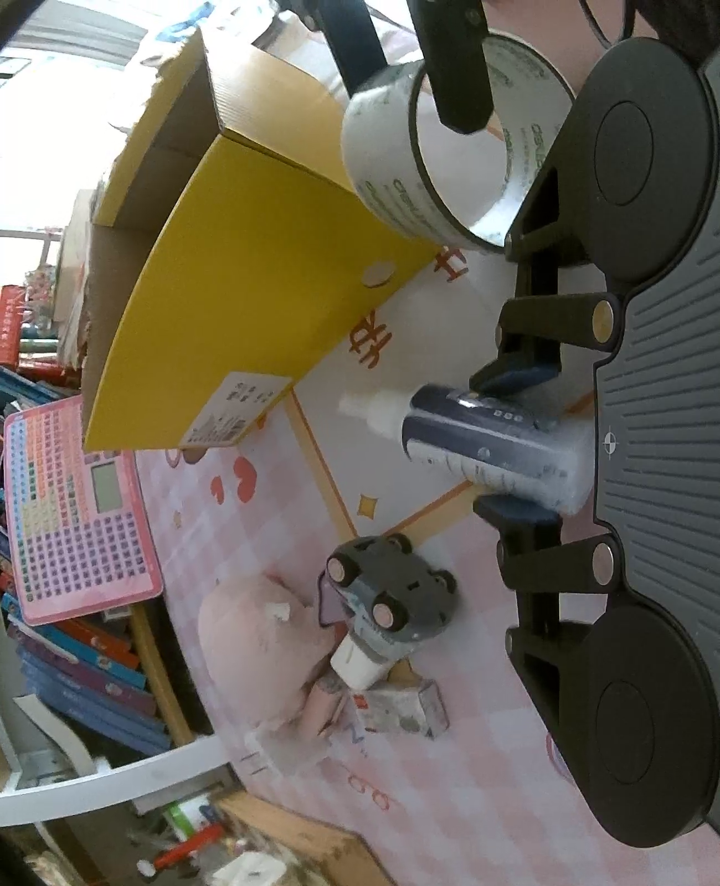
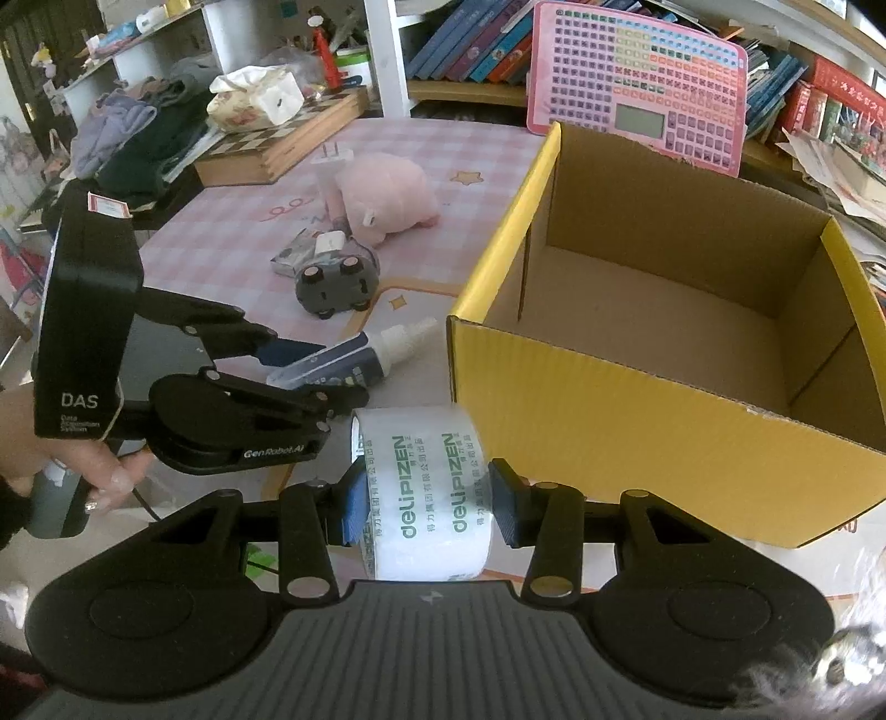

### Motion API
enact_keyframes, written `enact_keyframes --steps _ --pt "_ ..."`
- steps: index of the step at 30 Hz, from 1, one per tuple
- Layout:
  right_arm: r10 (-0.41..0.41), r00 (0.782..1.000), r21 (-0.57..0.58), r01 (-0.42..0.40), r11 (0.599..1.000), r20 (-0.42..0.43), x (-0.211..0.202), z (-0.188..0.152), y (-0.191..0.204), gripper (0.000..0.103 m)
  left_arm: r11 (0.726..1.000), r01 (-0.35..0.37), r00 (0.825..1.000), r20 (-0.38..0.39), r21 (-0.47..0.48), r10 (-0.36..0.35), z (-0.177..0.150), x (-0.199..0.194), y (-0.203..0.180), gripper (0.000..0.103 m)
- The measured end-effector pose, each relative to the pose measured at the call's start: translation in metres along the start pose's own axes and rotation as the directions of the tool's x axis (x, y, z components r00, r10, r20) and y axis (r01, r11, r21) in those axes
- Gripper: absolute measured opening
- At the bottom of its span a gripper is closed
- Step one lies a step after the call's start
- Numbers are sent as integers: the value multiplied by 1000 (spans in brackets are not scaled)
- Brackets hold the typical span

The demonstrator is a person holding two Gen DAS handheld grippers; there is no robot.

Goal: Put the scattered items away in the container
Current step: 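Lift the tape roll with the right gripper while the left gripper grasps the spray bottle, then carry the tape roll and spray bottle in both grippers over the yellow box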

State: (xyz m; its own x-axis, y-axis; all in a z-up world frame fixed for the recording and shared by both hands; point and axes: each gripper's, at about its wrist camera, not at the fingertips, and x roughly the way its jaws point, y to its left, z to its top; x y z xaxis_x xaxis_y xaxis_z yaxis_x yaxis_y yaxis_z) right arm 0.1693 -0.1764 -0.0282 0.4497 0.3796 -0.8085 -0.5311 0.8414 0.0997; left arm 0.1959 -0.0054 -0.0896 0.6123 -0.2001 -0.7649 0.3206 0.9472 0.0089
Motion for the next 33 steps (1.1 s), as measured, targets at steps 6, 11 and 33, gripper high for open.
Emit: enact_keyframes --steps 6,11,33 --pt "5 1000 -1 -5 1000 12 -5 0 3 42 994 -5 1000 12 -114 6 -4 -15 10 30" --pt "22 999 -5 -22 1000 29 -15 2 9 42 980 -18 998 58 -198 30 -9 -46 16 30" --pt "43 981 68 -57 996 191 -90 3 44 42 954 62 974 227 -294 7 -32 -161 25 30"
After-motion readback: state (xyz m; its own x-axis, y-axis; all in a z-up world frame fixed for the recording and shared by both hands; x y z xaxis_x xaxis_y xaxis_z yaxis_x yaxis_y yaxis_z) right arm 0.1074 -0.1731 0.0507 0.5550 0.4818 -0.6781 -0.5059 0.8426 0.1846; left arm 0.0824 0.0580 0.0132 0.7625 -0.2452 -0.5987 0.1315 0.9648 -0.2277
